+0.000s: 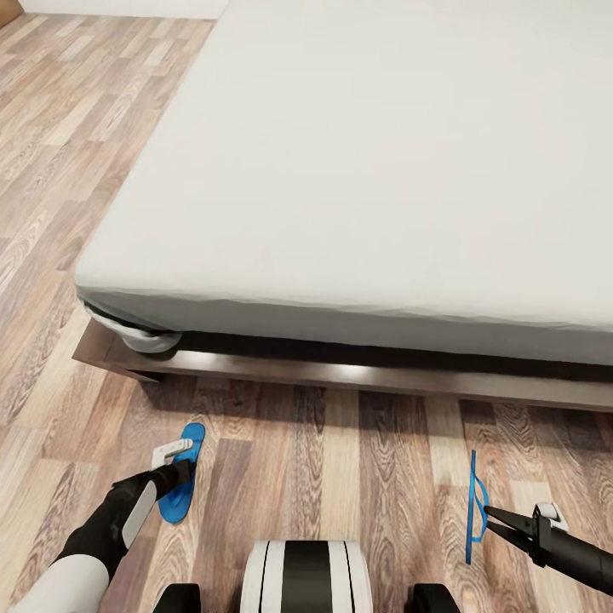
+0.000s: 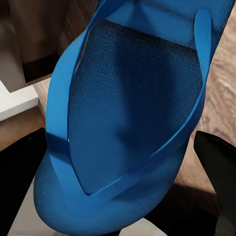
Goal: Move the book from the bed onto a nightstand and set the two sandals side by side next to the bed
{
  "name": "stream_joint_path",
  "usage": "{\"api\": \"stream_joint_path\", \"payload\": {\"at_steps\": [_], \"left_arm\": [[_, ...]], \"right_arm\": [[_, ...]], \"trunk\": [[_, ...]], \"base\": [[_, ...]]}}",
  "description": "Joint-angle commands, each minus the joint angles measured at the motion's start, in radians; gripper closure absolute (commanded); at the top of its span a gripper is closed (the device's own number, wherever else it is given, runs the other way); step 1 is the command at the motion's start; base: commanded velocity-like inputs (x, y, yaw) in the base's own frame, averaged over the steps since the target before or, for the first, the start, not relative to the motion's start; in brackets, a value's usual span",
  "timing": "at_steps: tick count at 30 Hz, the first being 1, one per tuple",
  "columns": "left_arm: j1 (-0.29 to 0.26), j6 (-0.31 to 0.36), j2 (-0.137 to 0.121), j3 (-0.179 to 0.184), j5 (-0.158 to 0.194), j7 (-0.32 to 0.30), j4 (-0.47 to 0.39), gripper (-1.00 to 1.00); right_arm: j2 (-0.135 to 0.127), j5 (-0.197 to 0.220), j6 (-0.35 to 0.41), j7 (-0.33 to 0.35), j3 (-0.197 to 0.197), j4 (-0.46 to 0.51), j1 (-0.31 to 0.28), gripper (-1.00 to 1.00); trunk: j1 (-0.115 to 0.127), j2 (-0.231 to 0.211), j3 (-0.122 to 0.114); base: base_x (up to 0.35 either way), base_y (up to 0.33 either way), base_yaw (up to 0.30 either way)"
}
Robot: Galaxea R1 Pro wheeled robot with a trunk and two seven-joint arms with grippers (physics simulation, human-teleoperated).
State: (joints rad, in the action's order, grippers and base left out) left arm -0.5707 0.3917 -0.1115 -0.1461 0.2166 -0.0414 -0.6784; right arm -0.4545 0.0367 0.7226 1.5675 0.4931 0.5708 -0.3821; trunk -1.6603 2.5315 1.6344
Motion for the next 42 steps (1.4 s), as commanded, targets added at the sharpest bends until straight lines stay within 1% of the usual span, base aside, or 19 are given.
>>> {"api": "stream_joint_path", "payload": {"at_steps": [1, 3, 7, 18, 23, 38, 40, 42], "left_arm": [[-0.017, 0.009, 0.0, -0.007, -0.014, 0.002, 0.063, 1.0], [-0.017, 0.01, 0.0, -0.007, -0.014, 0.002, 0.063, 1.0], [-0.016, 0.01, 0.0, -0.007, -0.014, 0.002, 0.063, 1.0], [-0.016, 0.01, 0.0, -0.008, -0.016, 0.003, 0.063, 1.0], [-0.017, 0.012, 0.0, -0.008, -0.016, 0.002, 0.063, 1.0], [-0.016, 0.011, 0.0, -0.008, -0.017, 0.003, 0.063, 1.0], [-0.016, 0.011, 0.0, -0.008, -0.017, 0.003, 0.063, 1.0], [-0.016, 0.011, 0.0, -0.008, -0.016, 0.003, 0.063, 1.0]], "right_arm": [[0.0, 0.0, 0.011, 0.003, 0.001, 0.0, 0.0, 1.0], [0.0, 0.0, 0.011, 0.003, 0.001, 0.0, 0.0, 1.0], [0.0, 0.0, 0.011, 0.003, 0.001, 0.0, 0.0, 1.0], [-0.001, 0.0, 0.011, 0.003, 0.001, 0.0, 0.0, 1.0], [-0.001, 0.0, 0.011, 0.003, 0.001, 0.0, 0.0, 1.0], [-0.001, 0.0, 0.011, 0.003, 0.001, 0.0, 0.0, 1.0], [-0.001, 0.0, 0.011, 0.003, 0.001, 0.0, -0.001, 1.0], [-0.001, 0.0, 0.011, 0.003, 0.001, 0.0, 0.0, 1.0]], "trunk": [[-0.001, 0.0, 0.0], [-0.001, 0.0, 0.0], [0.001, -0.001, -0.015], [0.001, -0.001, -0.015], [0.004, -0.002, -0.034], [0.004, -0.002, -0.034], [0.003, -0.002, -0.027], [0.003, -0.002, -0.027]], "base": [[0.0, 0.0, 0.0], [0.0, 0.0, 0.0], [0.0, 0.0, 0.0], [0.0, 0.0, 0.0], [0.0, 0.0, 0.0], [0.0, 0.0, 0.0], [0.0, 0.0, 0.0], [0.0, 0.0, 0.0]]}}
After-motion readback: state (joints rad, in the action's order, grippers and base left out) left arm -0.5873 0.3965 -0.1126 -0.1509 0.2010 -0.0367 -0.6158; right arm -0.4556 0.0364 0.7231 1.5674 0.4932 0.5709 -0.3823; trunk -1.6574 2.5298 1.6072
